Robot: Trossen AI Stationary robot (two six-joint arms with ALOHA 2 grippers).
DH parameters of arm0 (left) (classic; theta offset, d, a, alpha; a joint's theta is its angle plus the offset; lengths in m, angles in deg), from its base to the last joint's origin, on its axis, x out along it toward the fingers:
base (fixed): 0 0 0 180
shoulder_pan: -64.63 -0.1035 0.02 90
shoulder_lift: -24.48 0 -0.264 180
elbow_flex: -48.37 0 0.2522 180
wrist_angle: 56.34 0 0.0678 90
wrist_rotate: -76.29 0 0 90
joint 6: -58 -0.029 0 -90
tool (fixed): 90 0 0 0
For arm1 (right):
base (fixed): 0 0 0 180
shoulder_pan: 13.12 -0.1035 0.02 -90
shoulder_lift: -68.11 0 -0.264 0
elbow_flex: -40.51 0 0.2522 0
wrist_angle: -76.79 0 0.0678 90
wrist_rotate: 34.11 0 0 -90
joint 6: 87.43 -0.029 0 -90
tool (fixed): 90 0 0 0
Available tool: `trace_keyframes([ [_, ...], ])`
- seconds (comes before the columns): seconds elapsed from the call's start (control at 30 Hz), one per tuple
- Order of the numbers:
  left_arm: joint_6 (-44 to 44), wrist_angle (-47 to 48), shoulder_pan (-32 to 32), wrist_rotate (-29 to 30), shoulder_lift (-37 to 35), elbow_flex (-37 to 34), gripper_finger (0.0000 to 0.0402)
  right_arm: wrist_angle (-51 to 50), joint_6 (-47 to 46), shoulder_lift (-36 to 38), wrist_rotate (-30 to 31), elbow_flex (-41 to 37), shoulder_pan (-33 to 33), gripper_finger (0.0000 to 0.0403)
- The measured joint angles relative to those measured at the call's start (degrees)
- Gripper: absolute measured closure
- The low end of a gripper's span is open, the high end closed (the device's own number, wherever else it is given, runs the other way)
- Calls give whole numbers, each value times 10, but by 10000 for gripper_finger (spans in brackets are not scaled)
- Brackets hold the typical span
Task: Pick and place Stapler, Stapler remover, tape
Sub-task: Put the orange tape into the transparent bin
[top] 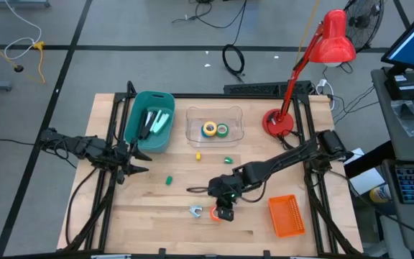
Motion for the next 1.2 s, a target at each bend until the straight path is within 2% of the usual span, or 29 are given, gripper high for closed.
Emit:
trace_keyframes([
  [0.3, 13, 0, 0, 0, 0, 0, 197, 12, 2, -57, -15, -2, 3, 282],
  [0.63, 24, 5, 0, 0, 0, 0, 197, 13, 5, -56, -11, -1, 4, 282],
  [0.87, 23, 8, 0, 0, 0, 0, 197, 8, 27, -57, 31, -1, 5, 282],
  [1.2, 20, 8, 0, 0, 0, 0, 197, 8, 24, -57, 18, -1, 2, 282],
])
